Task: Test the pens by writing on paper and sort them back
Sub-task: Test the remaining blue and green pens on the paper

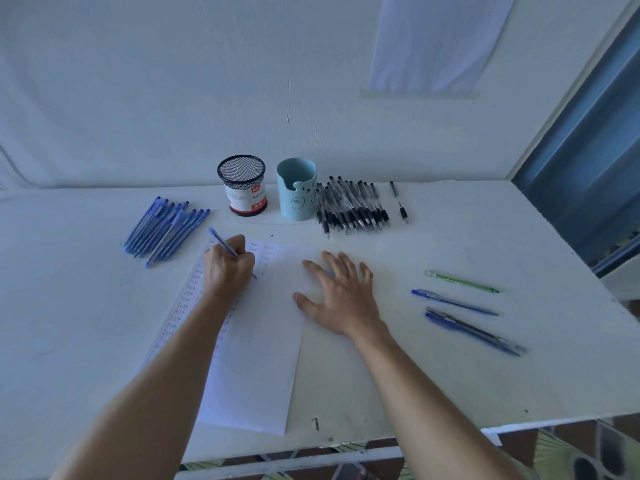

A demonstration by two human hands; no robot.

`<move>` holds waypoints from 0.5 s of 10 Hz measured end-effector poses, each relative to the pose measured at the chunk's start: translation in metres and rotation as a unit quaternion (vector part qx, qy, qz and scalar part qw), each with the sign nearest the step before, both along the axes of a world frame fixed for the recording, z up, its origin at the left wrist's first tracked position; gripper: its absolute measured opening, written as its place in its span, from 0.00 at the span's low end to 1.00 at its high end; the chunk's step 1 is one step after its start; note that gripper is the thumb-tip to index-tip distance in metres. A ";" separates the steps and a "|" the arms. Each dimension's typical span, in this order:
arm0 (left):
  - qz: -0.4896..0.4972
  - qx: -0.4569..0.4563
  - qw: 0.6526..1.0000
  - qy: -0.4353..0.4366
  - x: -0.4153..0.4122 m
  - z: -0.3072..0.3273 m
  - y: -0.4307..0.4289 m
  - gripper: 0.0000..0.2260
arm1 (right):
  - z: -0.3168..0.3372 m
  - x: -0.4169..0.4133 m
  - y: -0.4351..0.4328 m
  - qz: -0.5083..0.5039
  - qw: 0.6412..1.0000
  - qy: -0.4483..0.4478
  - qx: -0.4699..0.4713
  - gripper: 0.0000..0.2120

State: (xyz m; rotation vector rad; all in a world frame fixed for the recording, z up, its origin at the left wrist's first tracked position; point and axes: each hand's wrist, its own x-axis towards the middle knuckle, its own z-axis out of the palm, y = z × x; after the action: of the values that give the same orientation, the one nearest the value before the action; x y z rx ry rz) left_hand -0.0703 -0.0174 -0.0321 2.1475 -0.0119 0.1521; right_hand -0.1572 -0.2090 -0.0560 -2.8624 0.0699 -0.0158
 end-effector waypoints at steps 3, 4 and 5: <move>-0.003 0.015 1.000 0.000 -0.003 0.003 -0.002 0.14 | 0.000 0.000 0.000 0.001 1.000 0.001 -0.002 0.32; -0.008 0.012 1.000 0.003 -0.004 0.004 -0.003 0.15 | 0.001 0.000 0.000 0.000 1.000 0.001 -0.002 0.32; -0.016 0.020 1.000 0.005 -0.004 0.005 -0.005 0.15 | 0.002 0.000 0.000 0.003 1.000 0.005 -0.001 0.32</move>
State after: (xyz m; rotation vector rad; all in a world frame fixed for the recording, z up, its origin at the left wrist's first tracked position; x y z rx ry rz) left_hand -0.0742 -0.0222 -0.0269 2.1858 -0.0438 0.1240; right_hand -0.1576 -0.2092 -0.0543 -2.8650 0.0647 0.0009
